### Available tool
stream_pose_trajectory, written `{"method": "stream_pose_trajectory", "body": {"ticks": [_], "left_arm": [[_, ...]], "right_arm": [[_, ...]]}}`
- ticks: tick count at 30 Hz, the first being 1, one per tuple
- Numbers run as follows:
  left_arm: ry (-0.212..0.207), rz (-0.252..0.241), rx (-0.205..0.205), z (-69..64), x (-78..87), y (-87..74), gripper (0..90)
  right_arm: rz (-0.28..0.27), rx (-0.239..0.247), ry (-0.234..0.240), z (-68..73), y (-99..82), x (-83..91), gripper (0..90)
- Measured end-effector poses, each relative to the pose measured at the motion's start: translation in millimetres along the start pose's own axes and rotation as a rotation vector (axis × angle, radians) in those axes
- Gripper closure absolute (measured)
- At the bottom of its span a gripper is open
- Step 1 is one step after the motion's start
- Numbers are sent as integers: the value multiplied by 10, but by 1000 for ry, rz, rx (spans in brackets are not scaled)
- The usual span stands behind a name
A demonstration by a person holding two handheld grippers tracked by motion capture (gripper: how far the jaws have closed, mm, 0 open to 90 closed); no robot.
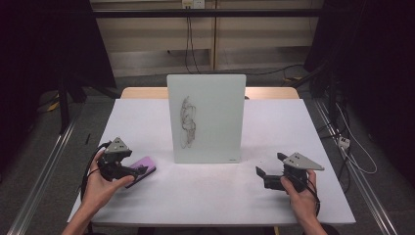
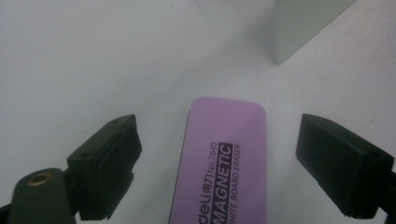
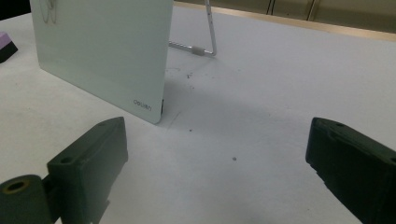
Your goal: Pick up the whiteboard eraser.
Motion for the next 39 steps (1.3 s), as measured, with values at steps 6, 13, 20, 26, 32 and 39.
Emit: {"method": "stream_pose_trajectory", "body": {"ticks": [6,13,20,26,32,39], "left_arm": [[-12,48,-19,-20,-25,-92,234],[-30,72,-7,14,-101,-174,265],[-35,103,-26,-1,-144,-192,337],[-17,147,-63,-3,-172,-230,386],[-2,157,-73,-14,-176,-222,401],[42,141,-76,-2,-161,-216,408]], "right_arm": [[4,3,4,6,-7,-5,59],[4,4,8,17,-4,-8,59],[6,3,9,15,-7,-15,59],[5,6,7,17,-5,-12,59],[6,5,5,14,-5,-17,61],[8,3,5,15,-5,-20,61]]}}
Point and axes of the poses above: each handheld gripper's, and its own axes: x roughly backward along the jaws, y roughly out of its top, z roughly to its left, the point moved 9 cm from there along -x, roughly forward along the jaws, and after that the axes turned 7 degrees about z, right-handed, at the moved point
